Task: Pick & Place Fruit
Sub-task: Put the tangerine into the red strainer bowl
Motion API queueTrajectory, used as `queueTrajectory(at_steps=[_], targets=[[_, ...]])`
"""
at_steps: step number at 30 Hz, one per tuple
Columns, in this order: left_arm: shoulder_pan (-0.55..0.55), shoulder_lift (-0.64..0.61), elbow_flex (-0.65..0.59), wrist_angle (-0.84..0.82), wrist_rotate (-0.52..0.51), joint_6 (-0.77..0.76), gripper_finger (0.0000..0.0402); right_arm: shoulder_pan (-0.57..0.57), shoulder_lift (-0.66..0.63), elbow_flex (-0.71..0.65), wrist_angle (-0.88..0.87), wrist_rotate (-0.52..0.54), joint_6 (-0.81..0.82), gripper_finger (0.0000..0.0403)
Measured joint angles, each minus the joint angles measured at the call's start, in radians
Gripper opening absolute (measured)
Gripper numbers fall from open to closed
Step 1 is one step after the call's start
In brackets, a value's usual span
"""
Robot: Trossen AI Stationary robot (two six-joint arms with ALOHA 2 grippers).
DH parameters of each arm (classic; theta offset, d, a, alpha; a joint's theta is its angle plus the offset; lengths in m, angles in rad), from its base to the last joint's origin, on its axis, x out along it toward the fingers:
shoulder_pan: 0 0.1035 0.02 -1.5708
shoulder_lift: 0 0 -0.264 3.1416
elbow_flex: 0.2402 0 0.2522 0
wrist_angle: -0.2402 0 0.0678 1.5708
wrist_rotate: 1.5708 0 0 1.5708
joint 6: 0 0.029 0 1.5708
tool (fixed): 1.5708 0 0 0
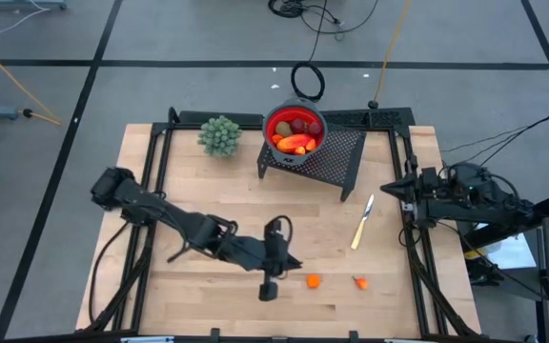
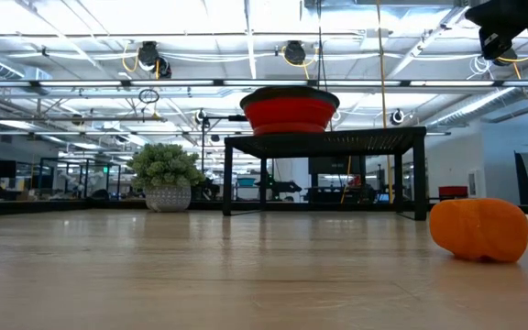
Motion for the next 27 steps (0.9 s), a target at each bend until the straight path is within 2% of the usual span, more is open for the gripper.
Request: queueTrajectory(at_steps=[14,20,27], targets=[[-0.016,0.226,0.164,0.002,0.000,-0.054,0.0021,0.000,0.000,-0.104,0.079,0.000,0.000,0.0000],[-0.015,0.294,0.185,0.042,0.000,-0.072,0.0021,0.000,0.000,-0.137,0.093,-0.002,0.000,0.0000],[-0.014,0.341,0.185,0.071,0.000,-0.201,0.0021,0.000,0.000,-0.194,0.165,-0.003,0.001,0.0000]])
